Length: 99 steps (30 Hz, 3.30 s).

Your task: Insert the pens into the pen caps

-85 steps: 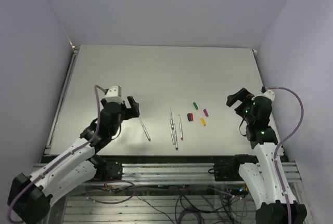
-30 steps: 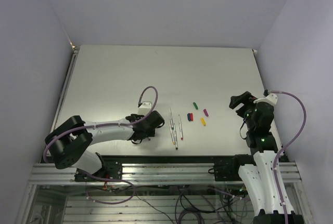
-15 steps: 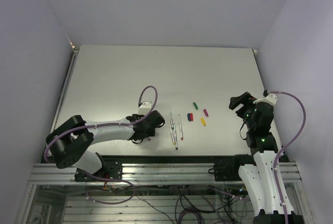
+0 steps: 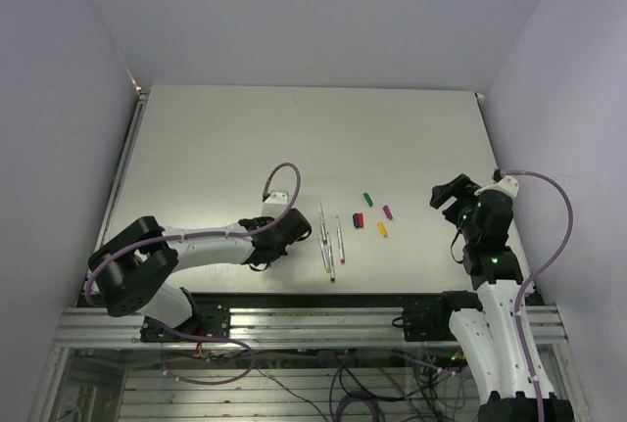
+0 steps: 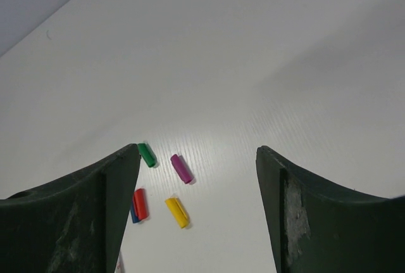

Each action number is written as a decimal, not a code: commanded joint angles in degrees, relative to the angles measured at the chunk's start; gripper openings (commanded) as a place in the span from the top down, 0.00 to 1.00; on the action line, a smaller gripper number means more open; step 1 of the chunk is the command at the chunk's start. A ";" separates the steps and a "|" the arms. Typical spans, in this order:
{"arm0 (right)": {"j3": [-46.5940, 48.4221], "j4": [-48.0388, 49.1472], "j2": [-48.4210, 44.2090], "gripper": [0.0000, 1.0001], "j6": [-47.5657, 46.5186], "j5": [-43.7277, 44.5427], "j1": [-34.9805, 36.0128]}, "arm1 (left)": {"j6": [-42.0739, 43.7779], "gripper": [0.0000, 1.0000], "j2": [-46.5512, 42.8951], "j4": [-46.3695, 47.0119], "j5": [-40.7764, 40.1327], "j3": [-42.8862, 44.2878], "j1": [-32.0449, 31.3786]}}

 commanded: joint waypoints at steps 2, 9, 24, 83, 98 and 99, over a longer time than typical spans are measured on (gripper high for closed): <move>0.75 -0.25 2.43 0.30 0.25 -1.26 0.17 | 0.58 0.93 3.80 -2.18 5.69 -2.57 -0.30; -1.01 1.52 7.90 0.35 -2.60 -7.37 0.10 | 4.00 0.93 -0.97 2.97 7.07 -2.74 -0.28; -2.26 5.95 20.24 0.43 -6.83 -5.10 11.51 | 15.61 0.93 -9.14 15.98 10.56 -1.57 -0.29; 12.78 2.81 58.79 0.53 -0.94 13.48 27.25 | 17.72 0.93 -25.39 24.28 16.87 -10.88 -0.20; 9.78 0.41 57.72 1.00 1.62 10.10 27.25 | 18.56 0.93 -24.86 22.51 15.12 -9.65 -0.20; 9.64 0.25 57.76 1.00 1.67 9.87 27.24 | 18.54 0.93 -24.81 22.57 15.13 -9.67 -0.20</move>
